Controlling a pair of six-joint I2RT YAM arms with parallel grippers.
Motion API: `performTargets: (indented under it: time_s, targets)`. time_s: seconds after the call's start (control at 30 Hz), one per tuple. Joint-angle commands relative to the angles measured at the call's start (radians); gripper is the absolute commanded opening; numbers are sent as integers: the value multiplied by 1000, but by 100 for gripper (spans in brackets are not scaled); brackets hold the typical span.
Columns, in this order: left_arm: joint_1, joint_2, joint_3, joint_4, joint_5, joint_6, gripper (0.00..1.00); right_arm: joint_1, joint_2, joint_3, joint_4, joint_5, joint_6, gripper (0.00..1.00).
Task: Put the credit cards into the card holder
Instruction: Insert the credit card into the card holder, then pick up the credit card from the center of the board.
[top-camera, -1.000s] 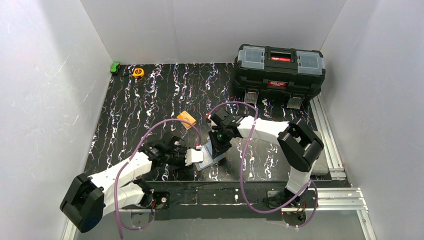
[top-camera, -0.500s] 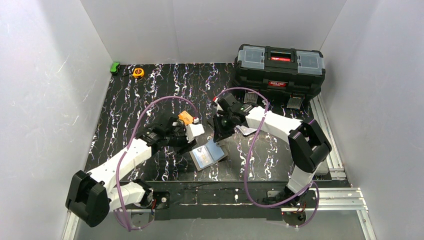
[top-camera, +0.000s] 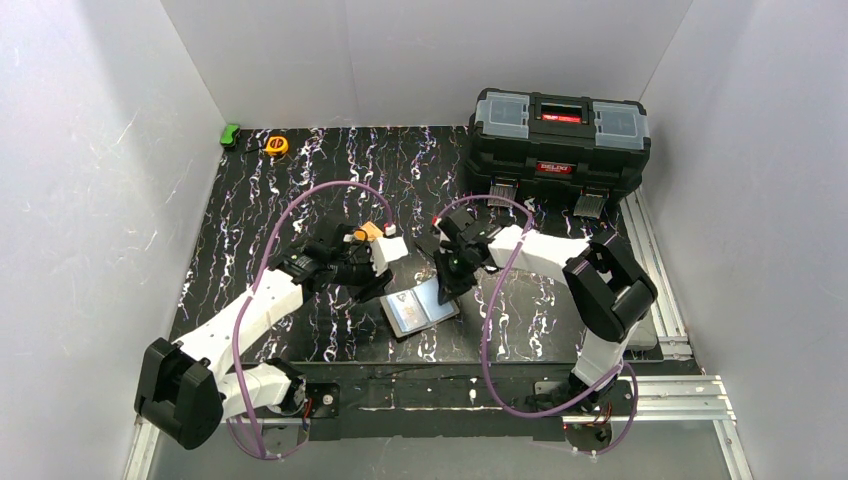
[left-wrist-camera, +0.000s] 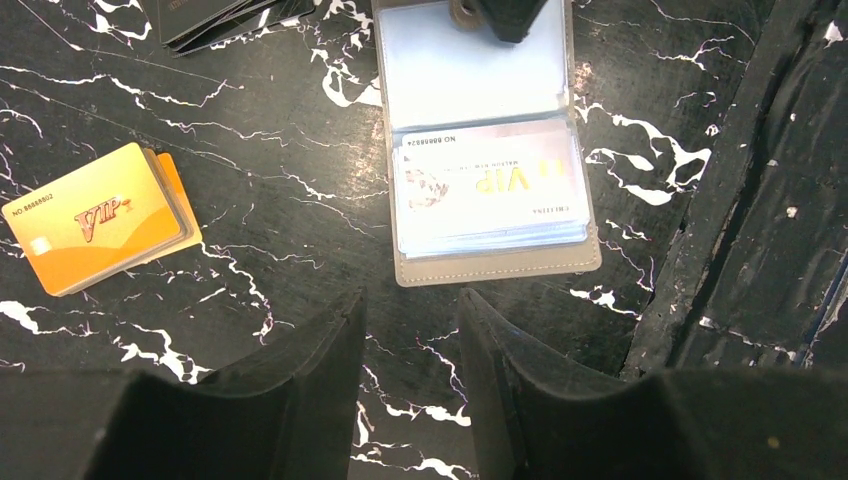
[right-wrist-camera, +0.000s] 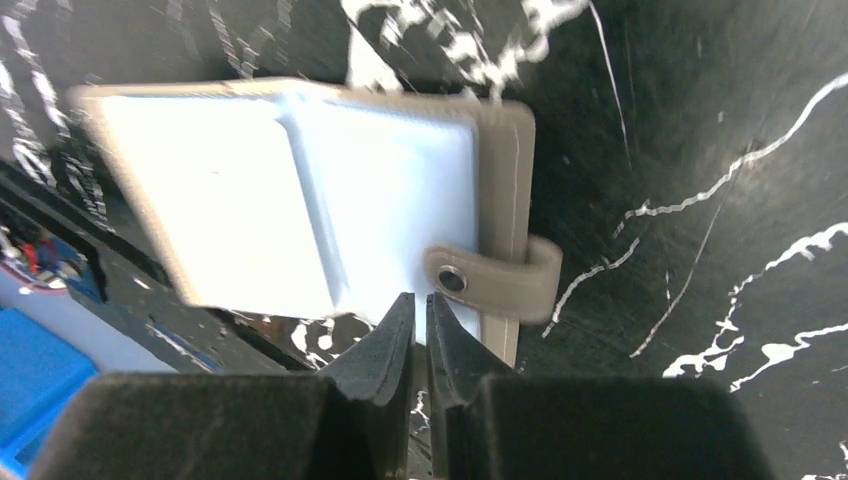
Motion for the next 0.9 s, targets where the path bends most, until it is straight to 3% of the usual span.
performTargets:
  time_s: [0.0, 0.23, 0.5, 0.87]
  targets:
    - [4, 4, 25, -33, 38, 20, 38, 5, -42, -80, 43, 7, 25, 14]
    - [5, 33, 28, -25, 52, 47, 38, 26, -102, -162, 70, -5, 56, 12]
    - [19, 92, 30, 26, 14, 34, 38, 40, -144, -141, 41, -15, 57, 13]
    - [227, 215, 197, -2, 51, -123, 38, -18, -211, 131, -91, 5, -13, 33]
